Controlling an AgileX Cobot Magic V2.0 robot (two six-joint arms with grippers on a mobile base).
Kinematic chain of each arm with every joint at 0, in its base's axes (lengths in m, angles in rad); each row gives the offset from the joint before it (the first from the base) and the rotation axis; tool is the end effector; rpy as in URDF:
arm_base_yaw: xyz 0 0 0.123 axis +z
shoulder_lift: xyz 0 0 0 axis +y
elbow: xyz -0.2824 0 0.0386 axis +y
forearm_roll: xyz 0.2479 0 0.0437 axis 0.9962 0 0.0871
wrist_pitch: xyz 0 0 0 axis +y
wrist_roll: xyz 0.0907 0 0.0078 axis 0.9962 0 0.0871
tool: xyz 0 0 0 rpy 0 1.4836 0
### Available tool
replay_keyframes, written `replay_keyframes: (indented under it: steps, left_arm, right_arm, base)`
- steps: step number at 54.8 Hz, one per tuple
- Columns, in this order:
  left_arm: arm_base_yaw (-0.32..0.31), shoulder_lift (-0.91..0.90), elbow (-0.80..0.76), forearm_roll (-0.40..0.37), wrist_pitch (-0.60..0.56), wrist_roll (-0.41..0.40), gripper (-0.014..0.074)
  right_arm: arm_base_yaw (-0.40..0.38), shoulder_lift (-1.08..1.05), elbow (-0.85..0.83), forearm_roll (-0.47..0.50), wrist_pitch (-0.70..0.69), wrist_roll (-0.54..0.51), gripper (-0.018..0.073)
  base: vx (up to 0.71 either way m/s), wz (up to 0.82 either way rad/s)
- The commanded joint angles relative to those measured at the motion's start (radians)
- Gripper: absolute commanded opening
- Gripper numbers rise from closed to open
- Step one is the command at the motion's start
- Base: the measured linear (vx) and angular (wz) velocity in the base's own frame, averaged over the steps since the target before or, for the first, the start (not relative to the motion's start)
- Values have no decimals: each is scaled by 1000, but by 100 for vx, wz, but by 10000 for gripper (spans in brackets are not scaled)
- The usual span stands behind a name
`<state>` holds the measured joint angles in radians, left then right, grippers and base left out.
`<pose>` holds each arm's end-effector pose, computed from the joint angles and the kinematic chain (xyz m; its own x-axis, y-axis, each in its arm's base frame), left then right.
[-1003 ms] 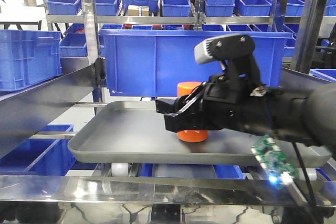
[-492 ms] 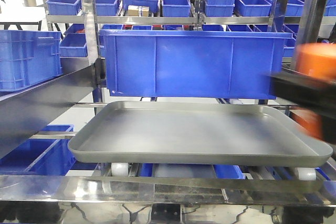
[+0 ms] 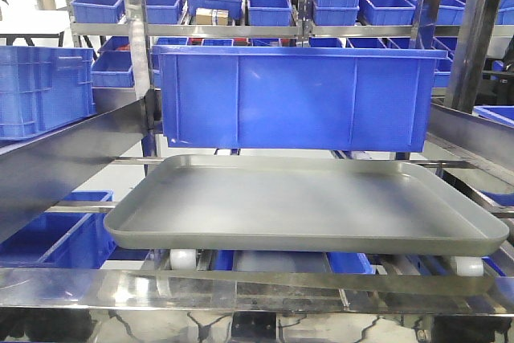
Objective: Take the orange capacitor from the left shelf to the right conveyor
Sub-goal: 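Close the right gripper on the cylinder and lift it off the tray, then drive the base to the green conveyor holding the cylinder in the right gripper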
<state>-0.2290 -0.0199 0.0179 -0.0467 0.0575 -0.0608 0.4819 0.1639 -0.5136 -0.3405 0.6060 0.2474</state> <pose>0.0542 -0.0129 0.2029 0.0061 -0.1115 -0.9937 0.2316 0.9669 -0.1071 0.0382 0.0004 0.3204 -0.1147 -0.0998 -0.9884 -0.2925 0.9542 -0.0625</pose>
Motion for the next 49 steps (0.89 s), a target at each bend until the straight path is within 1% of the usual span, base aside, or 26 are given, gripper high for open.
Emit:
replay_keyframes:
  steps: [1,31,49]
  left_arm:
    - [-8,-4,-30,-5,-81,-6,-6]
    - [-8,-4,-30,-5,-81,-6,-6]
    - [-8,-4,-30,-5,-81,-6,-6]
  right_arm:
    - [-2,-34,-3,-28,-100,1,-8]
    - [-2,-58,-3,-25,-92,1,-8]
    - [-2,-58,-3,-25,-92,1,-8]
  base:
    - [0,0]
    - [0,2]
    - [-5,18]
